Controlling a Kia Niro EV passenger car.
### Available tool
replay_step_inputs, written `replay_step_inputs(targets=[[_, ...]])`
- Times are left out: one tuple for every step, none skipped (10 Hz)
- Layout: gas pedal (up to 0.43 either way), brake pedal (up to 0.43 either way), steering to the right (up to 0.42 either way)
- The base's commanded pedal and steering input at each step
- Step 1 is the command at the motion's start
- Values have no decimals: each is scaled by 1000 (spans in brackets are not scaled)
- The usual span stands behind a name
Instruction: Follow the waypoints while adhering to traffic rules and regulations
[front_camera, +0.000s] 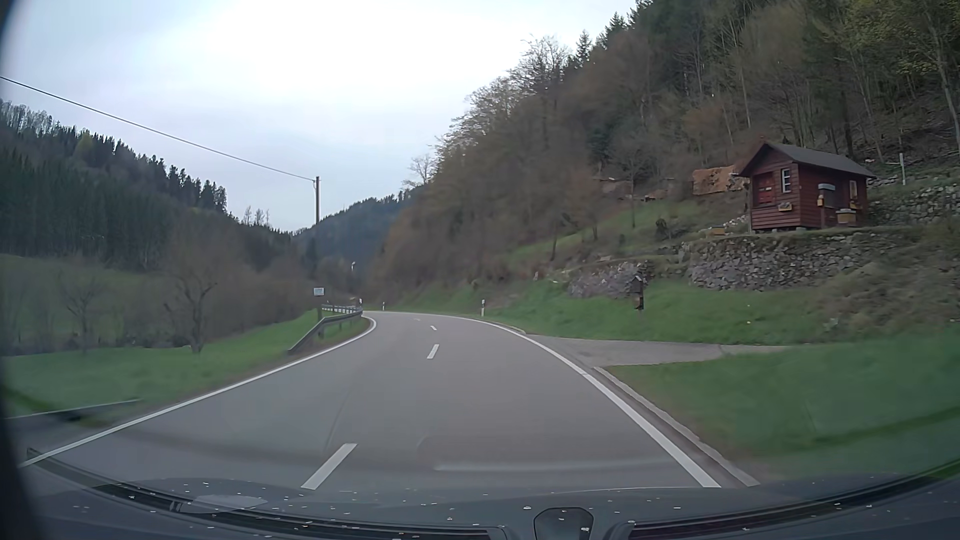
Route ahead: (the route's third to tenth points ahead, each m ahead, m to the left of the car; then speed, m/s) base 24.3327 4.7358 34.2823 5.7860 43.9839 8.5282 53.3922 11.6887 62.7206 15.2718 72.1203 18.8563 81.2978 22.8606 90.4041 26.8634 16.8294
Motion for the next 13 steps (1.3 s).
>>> replay_step_inputs(targets=[[209,0,-31],[260,0,-32],[280,0,-32],[280,0,-32],[280,0,-32],[280,0,-32],[280,0,-32],[280,0,-33],[268,0,-35],[260,0,-36],[248,0,-37],[228,0,-37],[189,0,-39]])
